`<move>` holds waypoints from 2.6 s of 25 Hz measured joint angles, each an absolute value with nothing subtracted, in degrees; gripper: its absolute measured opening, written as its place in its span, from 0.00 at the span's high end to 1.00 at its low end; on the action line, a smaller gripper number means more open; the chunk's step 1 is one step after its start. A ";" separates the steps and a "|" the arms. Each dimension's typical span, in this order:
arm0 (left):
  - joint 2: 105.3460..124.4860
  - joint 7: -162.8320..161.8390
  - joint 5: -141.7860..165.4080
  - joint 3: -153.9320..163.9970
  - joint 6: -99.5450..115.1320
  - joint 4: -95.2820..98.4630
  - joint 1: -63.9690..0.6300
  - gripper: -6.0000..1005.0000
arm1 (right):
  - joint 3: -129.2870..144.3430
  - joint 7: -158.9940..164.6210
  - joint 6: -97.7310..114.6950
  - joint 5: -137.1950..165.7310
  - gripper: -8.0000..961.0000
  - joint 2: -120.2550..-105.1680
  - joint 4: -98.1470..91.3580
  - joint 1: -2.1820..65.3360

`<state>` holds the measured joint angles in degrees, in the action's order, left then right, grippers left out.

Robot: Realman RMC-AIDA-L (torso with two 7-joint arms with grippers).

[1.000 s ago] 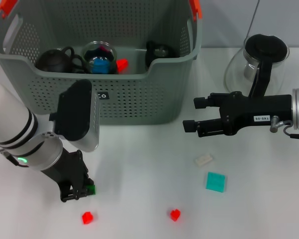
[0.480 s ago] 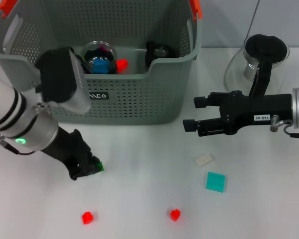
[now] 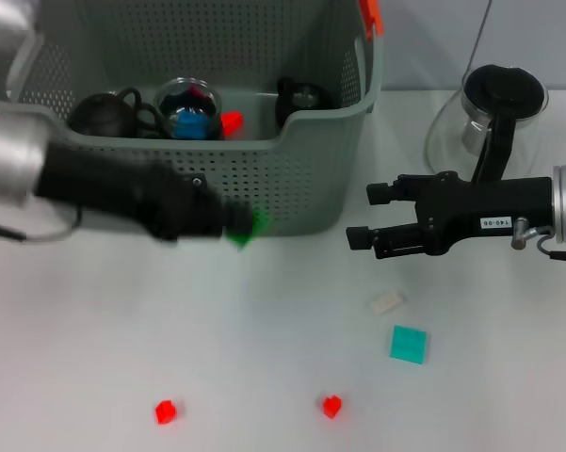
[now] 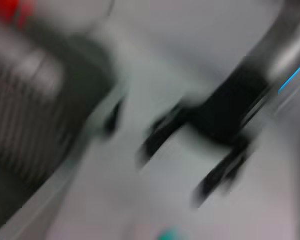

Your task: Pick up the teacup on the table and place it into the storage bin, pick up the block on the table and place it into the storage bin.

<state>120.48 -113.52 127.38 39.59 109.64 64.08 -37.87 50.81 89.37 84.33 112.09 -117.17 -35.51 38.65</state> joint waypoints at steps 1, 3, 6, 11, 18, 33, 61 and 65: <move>119.59 -114.82 123.90 37.85 111.68 63.22 -38.53 0.87 | 50.83 89.36 84.33 112.09 0.05 -117.15 -35.51 38.66; 117.77 -117.28 118.37 36.30 112.52 62.19 -39.61 0.87 | 50.86 89.31 84.34 112.11 0.05 -117.08 -35.51 38.75; 115.48 -119.33 111.24 35.66 111.04 62.05 -41.61 0.87 | 50.93 89.30 84.38 112.13 0.05 -117.01 -35.51 38.95; 111.45 -121.09 112.43 38.45 91.60 57.89 -47.76 0.87 | 50.97 89.26 84.62 112.15 0.05 -117.03 -35.51 39.09; 109.51 -122.74 118.53 41.82 74.82 48.52 -51.59 0.85 | 50.98 88.23 84.85 112.15 0.05 -117.17 -35.40 38.98; 113.99 -110.52 109.01 42.84 102.35 68.79 -40.09 0.43 | 50.82 87.80 85.79 112.14 0.05 -117.14 -35.41 38.50; 124.38 -95.99 147.48 76.06 100.95 84.53 -21.97 0.11 | 50.96 88.01 86.24 112.07 0.05 -116.99 -35.32 39.65; 124.34 -97.00 147.96 76.26 100.13 83.30 -22.45 0.13 | 51.87 87.82 87.78 112.10 0.05 -116.86 -35.19 39.79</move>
<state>124.34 -97.00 147.96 76.26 100.13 83.30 -22.45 51.87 87.82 87.78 112.10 -116.86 -35.19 39.79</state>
